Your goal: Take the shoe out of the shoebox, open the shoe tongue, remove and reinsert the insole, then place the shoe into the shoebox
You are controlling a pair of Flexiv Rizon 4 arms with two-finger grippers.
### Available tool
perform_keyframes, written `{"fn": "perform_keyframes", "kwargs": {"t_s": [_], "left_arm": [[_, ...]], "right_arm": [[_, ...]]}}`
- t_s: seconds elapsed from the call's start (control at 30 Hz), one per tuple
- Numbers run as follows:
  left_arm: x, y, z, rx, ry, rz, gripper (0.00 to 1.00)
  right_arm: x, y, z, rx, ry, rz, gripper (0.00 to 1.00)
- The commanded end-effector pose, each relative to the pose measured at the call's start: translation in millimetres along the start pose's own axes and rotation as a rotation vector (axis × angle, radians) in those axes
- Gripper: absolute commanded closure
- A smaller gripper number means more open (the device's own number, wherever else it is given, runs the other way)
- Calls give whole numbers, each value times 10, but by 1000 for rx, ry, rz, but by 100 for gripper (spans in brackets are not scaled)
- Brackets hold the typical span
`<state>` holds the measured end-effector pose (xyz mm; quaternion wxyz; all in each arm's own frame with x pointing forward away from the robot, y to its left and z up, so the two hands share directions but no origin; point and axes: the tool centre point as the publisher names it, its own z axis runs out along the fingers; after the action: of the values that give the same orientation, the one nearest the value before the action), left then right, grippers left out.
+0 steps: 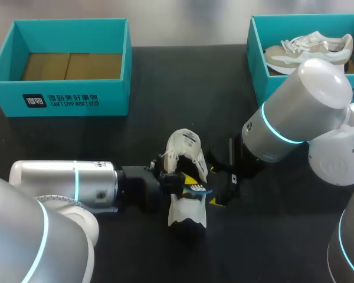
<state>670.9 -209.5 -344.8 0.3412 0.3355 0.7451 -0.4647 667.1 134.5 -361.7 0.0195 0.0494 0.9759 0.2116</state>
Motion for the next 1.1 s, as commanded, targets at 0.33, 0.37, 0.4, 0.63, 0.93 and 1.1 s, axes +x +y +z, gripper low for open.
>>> {"fn": "perform_keyframes", "kwargs": {"t_s": [0.33,0.37,0.4,0.63,0.93,1.1], "left_arm": [[-77,-140,-169,66,-47,-81,52],[-89,-150,-175,75,-54,-89,53],[-95,-155,-178,80,-57,-96,53],[-143,-227,-178,120,-66,-120,86],[-88,-202,-51,117,-1,-75,100],[-1,-132,-21,119,29,9,100]], "right_arm": [[11,-5,10,-1,-2,0,0],[11,-5,10,-1,-2,0,0],[11,-5,10,-1,-2,0,0],[11,-5,10,-1,-2,0,0],[11,-5,10,-1,-2,0,0],[11,-5,10,-1,-2,0,0]]}}
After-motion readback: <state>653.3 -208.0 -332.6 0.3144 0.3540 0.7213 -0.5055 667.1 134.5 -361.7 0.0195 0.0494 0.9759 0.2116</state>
